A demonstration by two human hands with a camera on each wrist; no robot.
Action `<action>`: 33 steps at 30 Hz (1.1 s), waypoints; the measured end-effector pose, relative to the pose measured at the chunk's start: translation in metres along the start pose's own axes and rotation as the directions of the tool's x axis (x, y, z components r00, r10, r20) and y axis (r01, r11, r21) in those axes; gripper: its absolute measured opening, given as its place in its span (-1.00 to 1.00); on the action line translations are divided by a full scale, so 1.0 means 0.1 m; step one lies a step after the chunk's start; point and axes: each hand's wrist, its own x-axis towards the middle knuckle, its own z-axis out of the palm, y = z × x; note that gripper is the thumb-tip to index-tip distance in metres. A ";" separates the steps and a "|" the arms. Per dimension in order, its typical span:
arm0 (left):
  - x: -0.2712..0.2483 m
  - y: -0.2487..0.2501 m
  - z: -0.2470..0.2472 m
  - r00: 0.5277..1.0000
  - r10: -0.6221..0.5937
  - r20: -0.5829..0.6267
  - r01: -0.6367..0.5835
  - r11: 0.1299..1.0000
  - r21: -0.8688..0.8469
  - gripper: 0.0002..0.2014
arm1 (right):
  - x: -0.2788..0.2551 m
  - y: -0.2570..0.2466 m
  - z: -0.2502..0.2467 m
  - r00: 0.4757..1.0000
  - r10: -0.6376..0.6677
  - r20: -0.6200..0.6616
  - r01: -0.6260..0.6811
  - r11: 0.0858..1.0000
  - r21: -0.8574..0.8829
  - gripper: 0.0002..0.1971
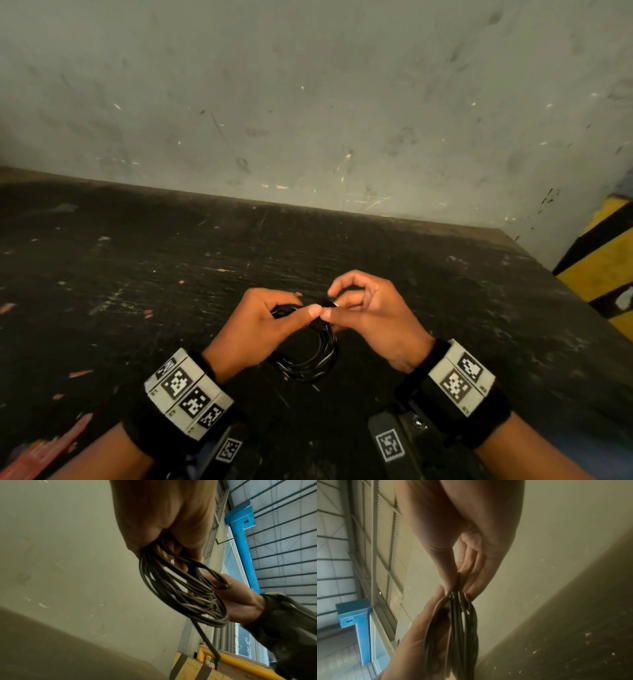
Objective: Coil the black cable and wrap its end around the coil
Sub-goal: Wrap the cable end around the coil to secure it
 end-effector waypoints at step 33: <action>-0.11 0.25 0.45 0.693 -0.645 -0.321 0.446 0.734 -0.513 -0.71 | -0.30 0.54 -0.21 0.995 -0.024 0.097 0.043 0.979 -0.198 -0.55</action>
